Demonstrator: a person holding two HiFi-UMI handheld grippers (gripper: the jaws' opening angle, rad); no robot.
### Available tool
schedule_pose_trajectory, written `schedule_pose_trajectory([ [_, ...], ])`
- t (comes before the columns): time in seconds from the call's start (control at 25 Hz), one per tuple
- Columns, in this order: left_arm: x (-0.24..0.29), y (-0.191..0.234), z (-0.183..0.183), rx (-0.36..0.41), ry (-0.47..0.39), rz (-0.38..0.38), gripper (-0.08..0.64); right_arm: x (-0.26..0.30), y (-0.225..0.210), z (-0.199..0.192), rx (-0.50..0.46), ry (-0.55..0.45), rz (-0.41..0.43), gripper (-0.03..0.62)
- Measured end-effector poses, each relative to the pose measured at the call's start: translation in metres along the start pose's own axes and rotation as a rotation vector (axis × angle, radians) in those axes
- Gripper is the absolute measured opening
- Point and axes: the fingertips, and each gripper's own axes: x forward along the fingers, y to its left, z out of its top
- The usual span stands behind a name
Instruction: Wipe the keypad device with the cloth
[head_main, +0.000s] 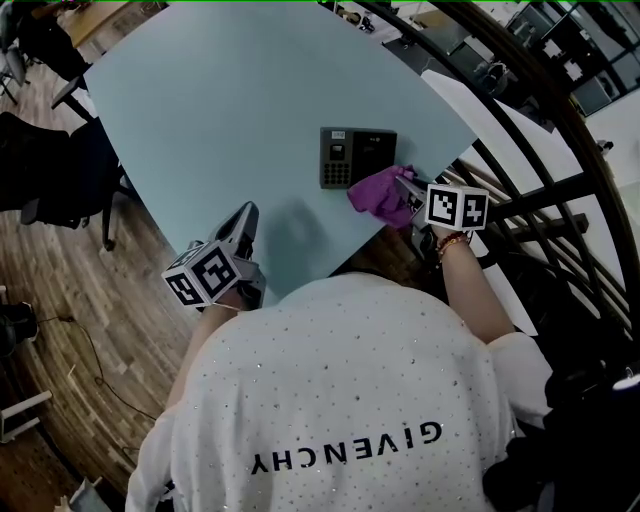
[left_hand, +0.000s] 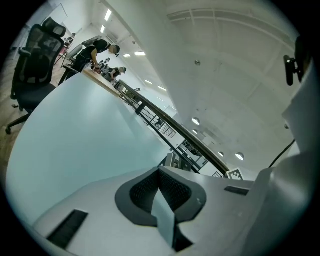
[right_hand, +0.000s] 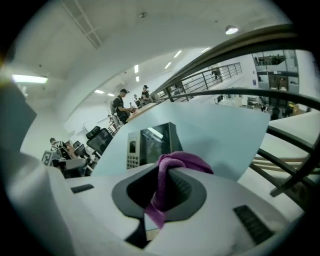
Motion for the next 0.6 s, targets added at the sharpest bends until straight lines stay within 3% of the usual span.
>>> schedule_pose_trajectory([
  [0.2, -0.014, -0.003, 0.007, -0.016, -0.034, -0.003, 0.0, 0.019, 0.06, -0.002, -0.073, 0.018, 0.178, 0.025],
  [0.4, -0.037, 0.006, 0.016, -0.045, -0.095, 0.028, 0.0, 0.047, 0.101, -0.026, -0.201, 0.118, 0.235, 0.025],
  [0.6, -0.056, 0.024, 0.014, -0.073, -0.117, 0.059, 0.0, 0.075, 0.129, -0.036, -0.294, 0.152, 0.234, 0.025],
])
